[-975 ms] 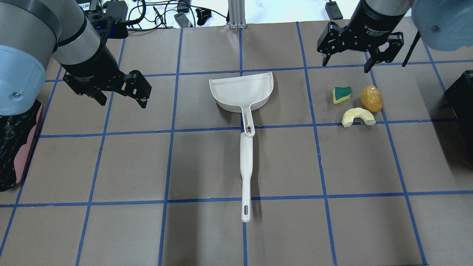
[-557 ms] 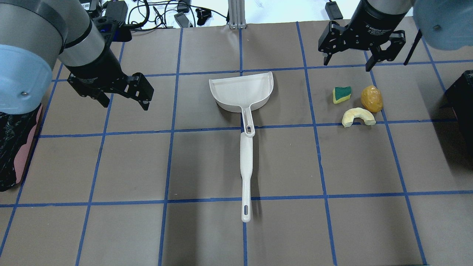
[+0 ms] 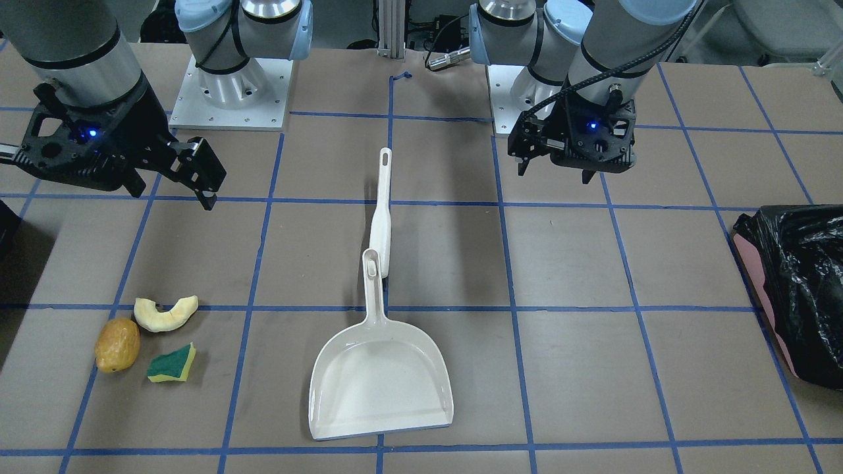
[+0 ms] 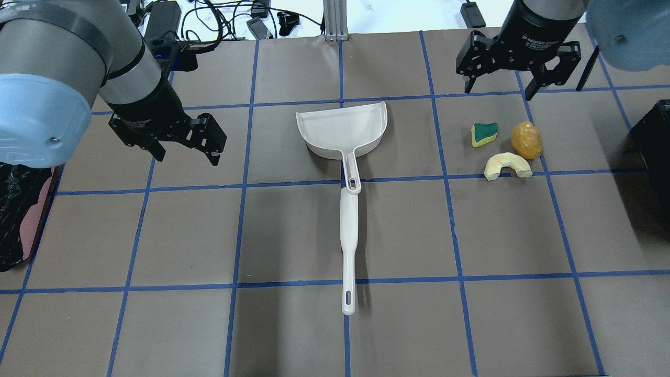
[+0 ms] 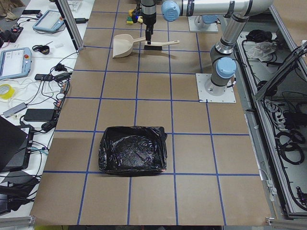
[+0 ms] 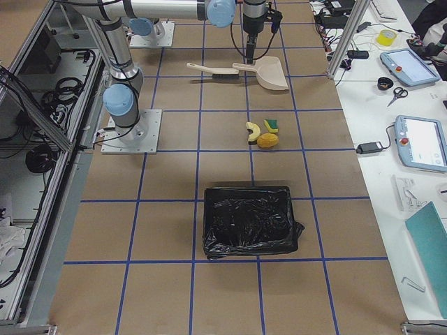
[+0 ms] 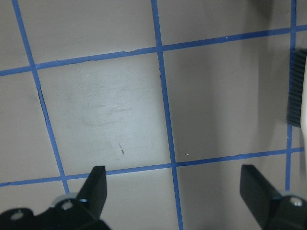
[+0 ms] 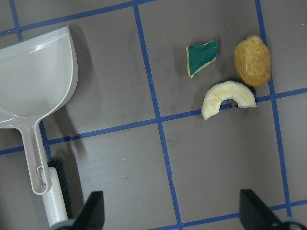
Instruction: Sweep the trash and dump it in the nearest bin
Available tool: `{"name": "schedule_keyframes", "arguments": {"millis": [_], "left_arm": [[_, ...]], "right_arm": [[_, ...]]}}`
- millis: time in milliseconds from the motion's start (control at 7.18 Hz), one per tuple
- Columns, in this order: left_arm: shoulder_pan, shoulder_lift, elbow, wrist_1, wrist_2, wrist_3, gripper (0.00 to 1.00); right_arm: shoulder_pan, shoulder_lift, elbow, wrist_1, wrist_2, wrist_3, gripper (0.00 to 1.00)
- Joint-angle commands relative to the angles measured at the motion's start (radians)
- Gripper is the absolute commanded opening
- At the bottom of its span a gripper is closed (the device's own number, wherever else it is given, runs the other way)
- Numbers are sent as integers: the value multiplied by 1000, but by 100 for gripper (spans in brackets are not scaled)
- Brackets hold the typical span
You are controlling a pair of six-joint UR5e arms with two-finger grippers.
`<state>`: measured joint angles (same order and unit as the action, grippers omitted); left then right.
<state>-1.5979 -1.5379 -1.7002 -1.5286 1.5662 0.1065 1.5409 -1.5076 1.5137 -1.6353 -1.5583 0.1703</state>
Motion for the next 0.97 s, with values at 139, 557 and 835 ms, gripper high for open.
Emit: {"name": "schedule_keyframes", "arguments": {"millis": [139,557,835], "left_arm": [[-72,-2,-30,4,-24,-11,100],[-159,-4,-90,11,-45,-107,100],[-269,-5,-189,152,-58,-216,100]], "right_arm": [[-5,9,-6,-6,-3,-17,100],[-127,35,-9,-38,-34,-208,100],[-258,35,-10,-38,-43,-376,100]]}}
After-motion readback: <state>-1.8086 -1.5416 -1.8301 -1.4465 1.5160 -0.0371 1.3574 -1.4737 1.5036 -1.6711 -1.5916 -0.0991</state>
